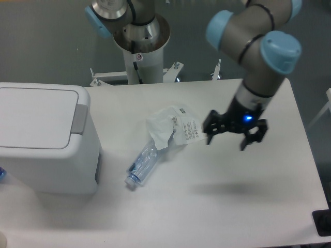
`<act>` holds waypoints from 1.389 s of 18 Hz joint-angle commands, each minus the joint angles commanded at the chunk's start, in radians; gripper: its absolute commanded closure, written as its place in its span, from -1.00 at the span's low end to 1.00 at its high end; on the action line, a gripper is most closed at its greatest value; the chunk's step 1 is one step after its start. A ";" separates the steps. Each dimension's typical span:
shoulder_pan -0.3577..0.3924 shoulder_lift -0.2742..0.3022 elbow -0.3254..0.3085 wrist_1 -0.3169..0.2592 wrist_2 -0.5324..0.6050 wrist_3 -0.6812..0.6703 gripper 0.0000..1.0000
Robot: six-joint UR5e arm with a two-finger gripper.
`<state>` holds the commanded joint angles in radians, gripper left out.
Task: Open the trash can
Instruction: 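Move the gripper over the lid of the white trash can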
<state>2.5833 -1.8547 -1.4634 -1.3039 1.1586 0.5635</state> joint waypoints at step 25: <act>-0.181 0.235 -0.192 0.172 -0.145 -0.230 -1.00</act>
<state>2.4022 -1.6198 -1.6552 -1.1322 1.0140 0.3330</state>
